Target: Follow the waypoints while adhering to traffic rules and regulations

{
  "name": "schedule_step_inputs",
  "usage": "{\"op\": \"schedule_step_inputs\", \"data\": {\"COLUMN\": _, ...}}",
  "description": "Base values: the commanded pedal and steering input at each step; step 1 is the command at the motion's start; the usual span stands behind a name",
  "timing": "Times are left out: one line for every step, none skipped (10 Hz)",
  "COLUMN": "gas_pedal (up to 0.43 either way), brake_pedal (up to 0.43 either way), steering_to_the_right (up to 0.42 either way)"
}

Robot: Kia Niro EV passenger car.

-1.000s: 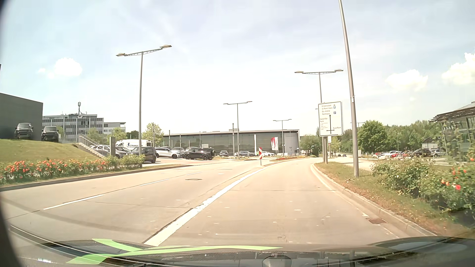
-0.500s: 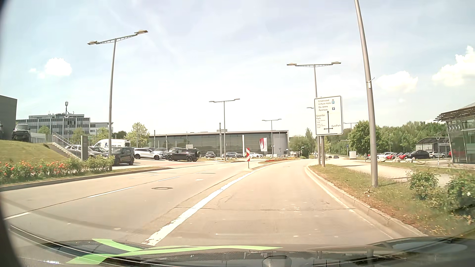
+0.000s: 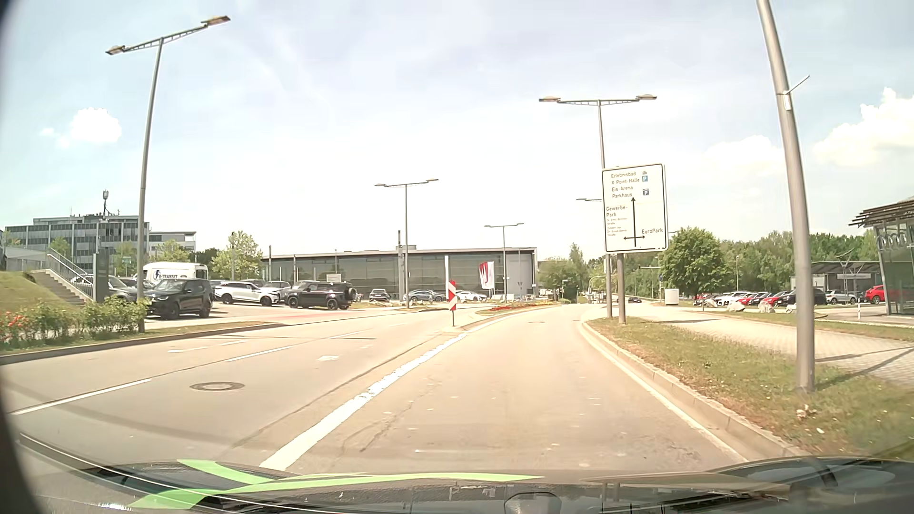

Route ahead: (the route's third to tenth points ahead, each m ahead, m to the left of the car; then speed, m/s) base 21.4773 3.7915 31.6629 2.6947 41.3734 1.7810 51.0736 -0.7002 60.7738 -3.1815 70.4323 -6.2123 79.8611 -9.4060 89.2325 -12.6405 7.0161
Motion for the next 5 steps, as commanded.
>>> {"op": "schedule_step_inputs", "data": {"gas_pedal": 0.11, "brake_pedal": 0.0, "steering_to_the_right": 0.038}}
{"op": "schedule_step_inputs", "data": {"gas_pedal": 0.118, "brake_pedal": 0.0, "steering_to_the_right": 0.038}}
{"op": "schedule_step_inputs", "data": {"gas_pedal": 0.13, "brake_pedal": 0.0, "steering_to_the_right": 0.037}}
{"op": "schedule_step_inputs", "data": {"gas_pedal": 0.13, "brake_pedal": 0.0, "steering_to_the_right": 0.031}}
{"op": "schedule_step_inputs", "data": {"gas_pedal": 0.13, "brake_pedal": 0.0, "steering_to_the_right": 0.026}}
